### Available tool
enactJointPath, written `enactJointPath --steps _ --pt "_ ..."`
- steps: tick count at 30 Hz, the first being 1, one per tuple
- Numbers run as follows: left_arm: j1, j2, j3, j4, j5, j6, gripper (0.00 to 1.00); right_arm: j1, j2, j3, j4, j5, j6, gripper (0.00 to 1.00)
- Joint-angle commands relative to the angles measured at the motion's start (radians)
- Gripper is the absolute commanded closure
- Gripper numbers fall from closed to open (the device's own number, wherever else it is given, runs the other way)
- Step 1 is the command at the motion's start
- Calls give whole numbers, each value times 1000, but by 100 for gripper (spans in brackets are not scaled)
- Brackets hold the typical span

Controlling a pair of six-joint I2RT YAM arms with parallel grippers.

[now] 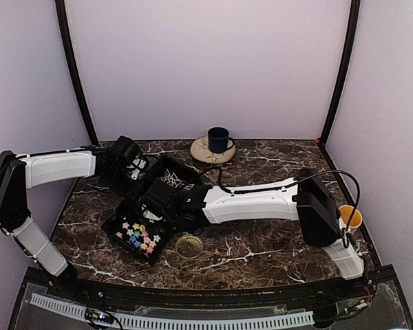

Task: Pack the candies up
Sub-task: Scoop the fake candies from the plate.

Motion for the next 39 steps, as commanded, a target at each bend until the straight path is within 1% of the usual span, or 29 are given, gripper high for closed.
enactJointPath --steps 1,6,9,12,16,17,20,22,24,27,29,32,36,39 --pt "-15 -90 -3 149 139 0 100 -36 3 -83 15 -204 86 100" --pt "-15 -109 -21 187 190 1 100 -53 -56 -223 186 -378 119 100" --pt "-15 -125 -32 204 209 3 100 -66 -43 -231 209 -445 161 100" --pt "-15 -155 -49 236 222 3 100 -73 0 -170 162 -457 240 100" --pt "-15 -191 -70 282 260 4 100 -92 27 -115 170 -489 390 100" --pt "-15 -197 -75 296 272 4 100 -95 37 -89 167 -478 424 100" --pt "-15 -209 -87 313 294 3 100 -95 80 -5 123 -372 500 100" --pt "-14 -211 -89 317 293 1 100 -95 89 16 116 -370 508 100" --pt "-15 -208 -85 312 295 1 100 -97 60 -44 178 -423 503 100" --pt "-14 -213 -89 315 298 -2 100 -100 -22 -201 354 -521 519 100" --pt "-13 -217 -91 315 284 -3 100 -105 -64 -289 462 -518 542 100" --pt "-5 -212 -88 303 240 -18 100 -112 -104 -376 570 -491 577 100" --pt "24 -191 -79 276 229 -43 100 -114 -107 -393 585 -437 617 100" --pt "41 -186 -78 275 232 -58 100 -113 -94 -368 541 -398 639 100"
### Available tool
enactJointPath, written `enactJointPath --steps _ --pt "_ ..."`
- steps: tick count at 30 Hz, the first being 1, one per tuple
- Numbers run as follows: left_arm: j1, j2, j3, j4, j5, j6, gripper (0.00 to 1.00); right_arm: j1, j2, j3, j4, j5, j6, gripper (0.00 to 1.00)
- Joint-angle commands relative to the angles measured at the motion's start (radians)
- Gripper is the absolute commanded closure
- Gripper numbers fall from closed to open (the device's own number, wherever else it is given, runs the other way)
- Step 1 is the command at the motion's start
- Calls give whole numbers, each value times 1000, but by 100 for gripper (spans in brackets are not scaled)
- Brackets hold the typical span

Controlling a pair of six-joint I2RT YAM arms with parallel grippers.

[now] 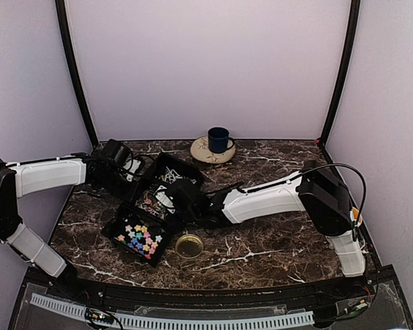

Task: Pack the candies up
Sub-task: Scoop the fake candies from the plate.

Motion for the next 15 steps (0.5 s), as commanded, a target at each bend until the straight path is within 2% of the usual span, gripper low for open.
enactJointPath --steps 1,15 --pt "9 -82 48 150 121 -39 100 -11 13 1 -7 35 66 100" --pt "43 -55 51 136 143 -63 100 -12 -29 -144 224 71 53 100"
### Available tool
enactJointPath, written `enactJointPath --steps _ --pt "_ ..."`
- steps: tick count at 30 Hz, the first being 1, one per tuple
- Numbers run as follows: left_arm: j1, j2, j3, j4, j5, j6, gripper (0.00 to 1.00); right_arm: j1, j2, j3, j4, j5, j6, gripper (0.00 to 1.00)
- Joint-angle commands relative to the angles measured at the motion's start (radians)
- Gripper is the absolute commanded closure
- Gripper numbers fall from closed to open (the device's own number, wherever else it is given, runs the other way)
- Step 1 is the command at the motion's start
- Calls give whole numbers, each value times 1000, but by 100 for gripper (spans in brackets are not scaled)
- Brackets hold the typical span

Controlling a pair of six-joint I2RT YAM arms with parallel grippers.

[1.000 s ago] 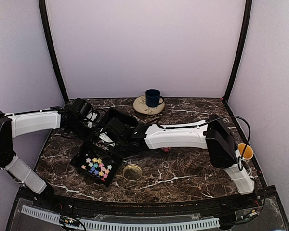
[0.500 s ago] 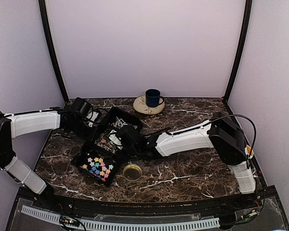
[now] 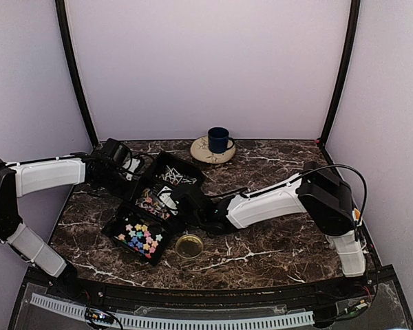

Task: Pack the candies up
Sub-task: Scoop the fake candies from the plate.

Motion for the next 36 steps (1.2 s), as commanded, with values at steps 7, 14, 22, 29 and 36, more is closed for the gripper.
enactJointPath --steps 7,14,22,29,36 --pt "29 -43 53 112 98 -66 100 -14 -33 -88 118 75 31 100" --pt "36 -37 54 110 95 -69 100 -13 -59 -121 123 86 36 100" --pt "38 -36 53 107 86 -70 100 -13 -91 -174 164 101 38 100" --pt "41 -38 52 108 88 -72 100 -13 -135 -269 267 100 12 100" --pt "44 -35 51 108 91 -73 100 -13 -172 -351 353 89 1 100"
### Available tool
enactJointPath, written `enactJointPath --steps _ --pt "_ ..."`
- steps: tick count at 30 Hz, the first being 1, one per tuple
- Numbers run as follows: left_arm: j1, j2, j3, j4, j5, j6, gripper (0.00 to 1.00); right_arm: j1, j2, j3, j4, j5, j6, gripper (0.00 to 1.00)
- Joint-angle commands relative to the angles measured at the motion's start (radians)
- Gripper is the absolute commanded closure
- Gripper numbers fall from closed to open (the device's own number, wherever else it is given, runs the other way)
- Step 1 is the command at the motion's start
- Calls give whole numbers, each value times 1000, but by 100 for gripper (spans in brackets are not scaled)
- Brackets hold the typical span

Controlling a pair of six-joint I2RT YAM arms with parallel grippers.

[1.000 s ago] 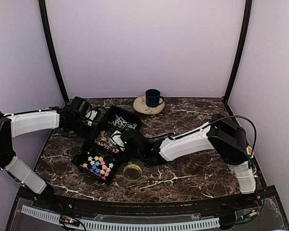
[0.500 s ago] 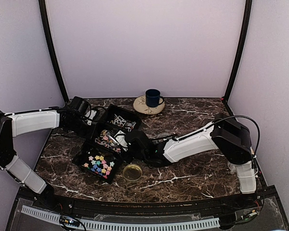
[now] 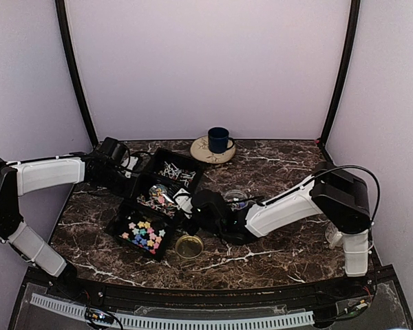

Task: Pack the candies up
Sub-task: Scoop the fake candies from the plate, then place the fake candies in the packing box.

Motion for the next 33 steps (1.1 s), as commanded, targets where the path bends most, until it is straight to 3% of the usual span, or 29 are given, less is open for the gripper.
enactJointPath --steps 1,13,33 --pt "12 -45 50 74 55 -36 100 -14 -57 -83 66 60 -1 100" --pt "15 -42 52 69 52 -37 100 -14 -152 -125 26 108 -48 100" --pt "16 -47 52 73 67 -33 100 -48 -551 -408 -148 264 -44 100"
